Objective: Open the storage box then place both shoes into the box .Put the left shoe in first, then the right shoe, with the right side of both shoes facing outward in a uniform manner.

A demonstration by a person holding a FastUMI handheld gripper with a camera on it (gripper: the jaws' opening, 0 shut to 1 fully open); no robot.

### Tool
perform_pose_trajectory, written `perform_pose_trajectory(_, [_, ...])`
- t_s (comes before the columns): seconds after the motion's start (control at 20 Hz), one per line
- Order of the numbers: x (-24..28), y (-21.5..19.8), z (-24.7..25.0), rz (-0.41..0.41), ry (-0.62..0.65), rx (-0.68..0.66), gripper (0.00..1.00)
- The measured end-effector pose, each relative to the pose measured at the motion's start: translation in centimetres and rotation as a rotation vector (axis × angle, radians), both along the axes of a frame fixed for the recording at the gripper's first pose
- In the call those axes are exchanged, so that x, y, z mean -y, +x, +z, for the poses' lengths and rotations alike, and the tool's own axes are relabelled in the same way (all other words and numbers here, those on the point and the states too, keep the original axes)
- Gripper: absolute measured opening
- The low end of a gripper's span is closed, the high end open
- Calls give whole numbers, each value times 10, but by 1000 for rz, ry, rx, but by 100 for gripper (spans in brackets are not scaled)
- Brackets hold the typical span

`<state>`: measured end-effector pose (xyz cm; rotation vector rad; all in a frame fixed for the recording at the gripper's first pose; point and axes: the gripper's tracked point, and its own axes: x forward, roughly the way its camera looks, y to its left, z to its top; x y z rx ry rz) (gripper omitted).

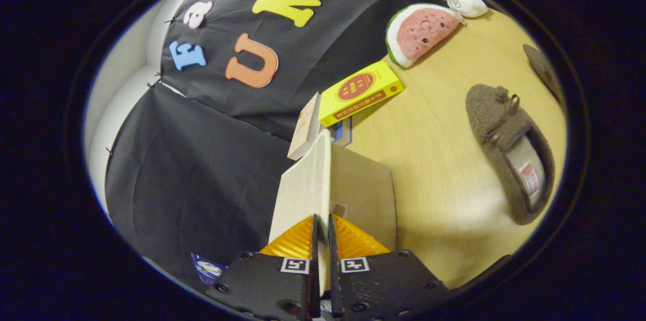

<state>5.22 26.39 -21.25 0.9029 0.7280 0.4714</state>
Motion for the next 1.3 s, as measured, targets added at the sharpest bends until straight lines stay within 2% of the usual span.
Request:
perform_pose_trajectory(0.15, [-7,-6,16,58,-16,42,3])
perform_pose_trajectory(0.25, [-7,-7,30,50,-34,56,4])
perform_pose_trajectory(0.3, [-12,-3,34,70,-30,67,0])
perform_pose_trajectory(0.55, [-32,-4,101,133,-84,162,0])
perform_pose_trajectory(0.95, [-124,-9,183,272,-255,314,0])
perform_pose_trajectory(1.3, [-206,1,197,331,-313,335,5])
